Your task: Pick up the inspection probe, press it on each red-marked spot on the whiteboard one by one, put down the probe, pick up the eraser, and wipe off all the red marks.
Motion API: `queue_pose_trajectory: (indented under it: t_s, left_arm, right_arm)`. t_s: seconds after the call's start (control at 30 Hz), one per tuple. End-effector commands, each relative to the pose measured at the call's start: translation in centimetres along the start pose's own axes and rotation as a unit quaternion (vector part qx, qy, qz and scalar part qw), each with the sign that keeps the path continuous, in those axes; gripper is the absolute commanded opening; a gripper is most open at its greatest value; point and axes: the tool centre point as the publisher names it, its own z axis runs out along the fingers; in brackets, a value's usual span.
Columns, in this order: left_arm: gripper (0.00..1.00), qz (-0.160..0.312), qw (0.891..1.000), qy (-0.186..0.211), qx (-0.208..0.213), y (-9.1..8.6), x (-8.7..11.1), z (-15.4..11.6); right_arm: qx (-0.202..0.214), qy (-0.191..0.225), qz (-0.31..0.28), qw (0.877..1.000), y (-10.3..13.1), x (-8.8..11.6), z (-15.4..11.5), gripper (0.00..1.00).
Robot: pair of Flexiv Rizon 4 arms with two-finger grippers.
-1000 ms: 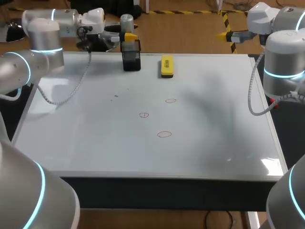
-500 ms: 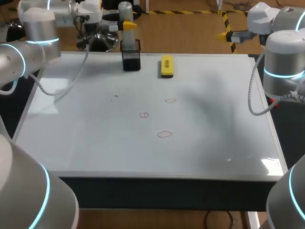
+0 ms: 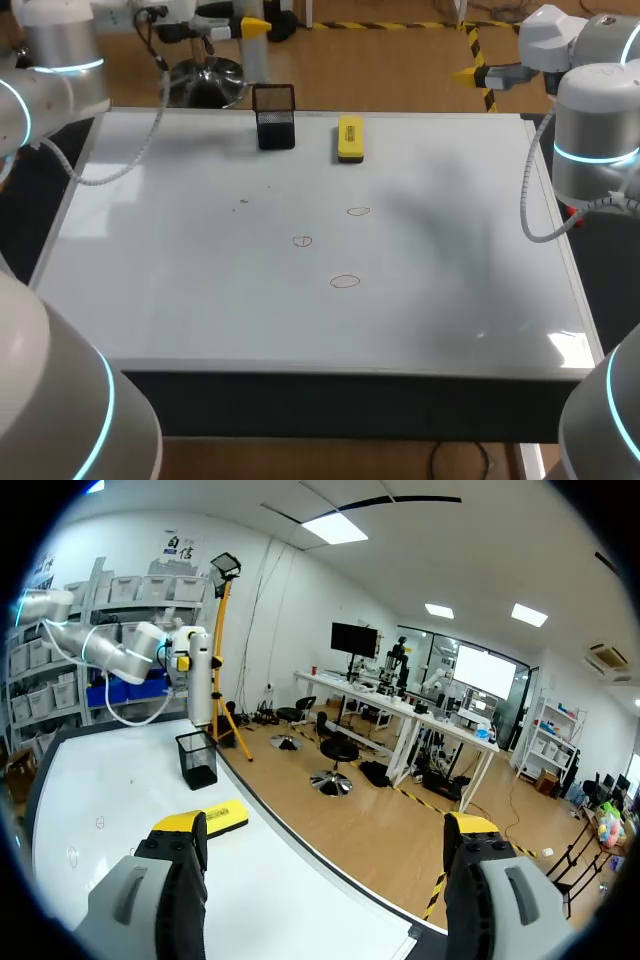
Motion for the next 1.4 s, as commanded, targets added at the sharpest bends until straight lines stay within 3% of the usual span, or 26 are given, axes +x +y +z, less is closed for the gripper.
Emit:
queue_pose_trajectory:
  t_s: [0.03,0.63,0.93,1.17,1.4]
  left_arm:
    - [0.0,-0.001,0.997,-0.07,-0.015,-0.5,0.9,-2.1]
    - [0.0,-0.005,0.99,-0.135,-0.038,3.6,0.4,-9.8]
    - [0.0,-0.017,0.987,-0.155,-0.04,5.9,0.5,-12.1]
    - [0.0,-0.024,0.983,-0.174,-0.049,6.9,0.1,-13.1]
    - [0.0,-0.02,0.98,-0.187,-0.061,6.0,-0.3,-13.4]
  right_arm:
    - [0.001,0.001,0.0,1.0,0.0,0.0,0.0,1.0]
    - [0.001,0.001,0.0,1.0,0.0,0.0,0.0,1.0]
    - [0.001,0.001,0.0,1.0,0.0,0.0,0.0,1.0]
    - [0.001,0.001,0.0,1.0,0.0,0.0,0.0,1.0]
    - [0.001,0.001,0.0,1.0,0.0,0.0,0.0,1.0]
